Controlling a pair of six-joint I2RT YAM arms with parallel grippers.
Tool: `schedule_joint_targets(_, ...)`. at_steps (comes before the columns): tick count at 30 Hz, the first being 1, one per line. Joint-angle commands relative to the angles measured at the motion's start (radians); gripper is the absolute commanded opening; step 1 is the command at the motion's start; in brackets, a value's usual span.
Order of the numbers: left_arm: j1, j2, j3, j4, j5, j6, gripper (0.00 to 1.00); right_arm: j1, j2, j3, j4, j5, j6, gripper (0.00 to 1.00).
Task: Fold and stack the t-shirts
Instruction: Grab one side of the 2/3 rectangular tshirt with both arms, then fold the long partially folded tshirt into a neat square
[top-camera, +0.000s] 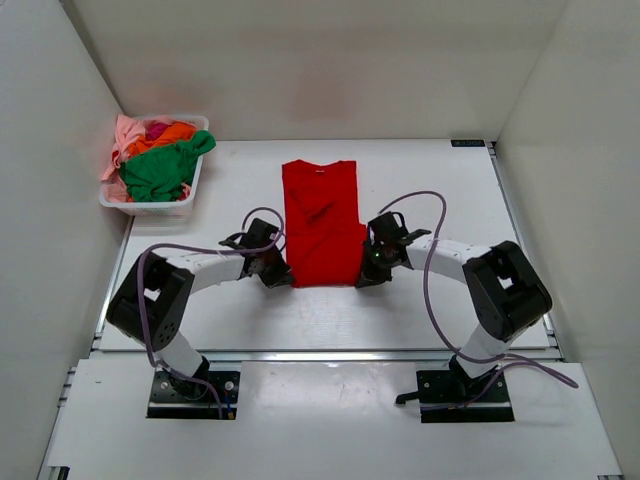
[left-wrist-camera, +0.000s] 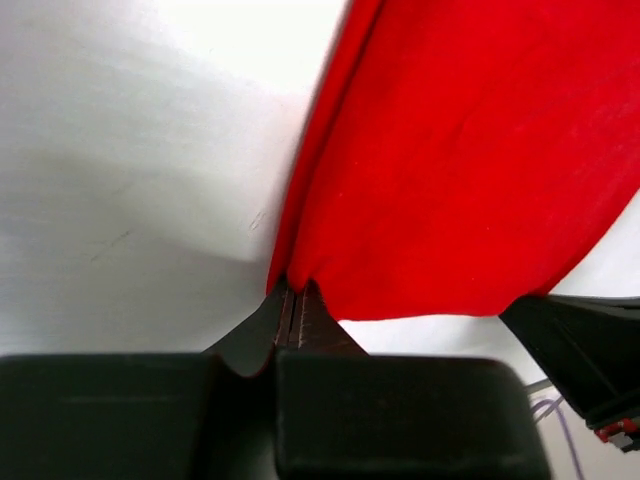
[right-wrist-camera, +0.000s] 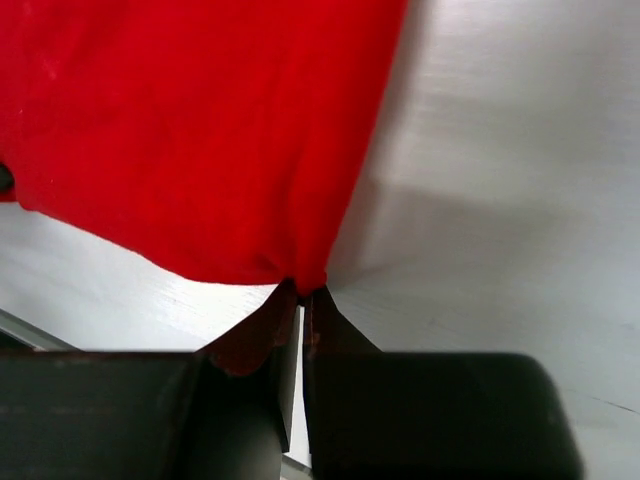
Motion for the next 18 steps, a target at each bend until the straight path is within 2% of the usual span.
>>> schedule_joint_targets(1, -0.007, -0.099, -0.085, -0.04, 0.035, 0.032, 0.0, 0.036, -0.042, -0.061, -0.014, 0.009, -0.034, 0.0)
schedule_joint_targets(3, -0.012, -0.187, -0.145, -0.147, 0.095, 0.052, 0.0, 0.055, -0.109, -0.113, -0.063, -0.014, -0.061, 0.01)
schedule_joint_targets(6, -0.032, -0.401, -0.234, -0.335, 0.126, 0.079, 0.0, 0.111, -0.275, -0.187, -0.18, -0.051, -0.068, 0.0)
schedule_joint_targets(8, -0.024, -0.617, -0.33, -0.412, 0.166, 0.025, 0.0, 0.162, -0.402, -0.222, -0.246, -0.054, -0.046, 0.0)
schedule_joint_targets(11, -0.02, -0.852, -0.376, -0.509, 0.198, -0.081, 0.0, 0.226, -0.545, -0.273, -0.295, -0.077, 0.007, 0.0)
schedule_joint_targets(14, -0.023, -0.917, -0.305, -0.595, 0.214, -0.092, 0.0, 0.268, -0.64, -0.253, -0.355, -0.091, 0.047, 0.0)
schedule_joint_targets(18, -0.043, -0.79, -0.089, -0.675, 0.199, -0.002, 0.0, 0.225, -0.631, -0.116, -0.485, -0.105, -0.024, 0.0)
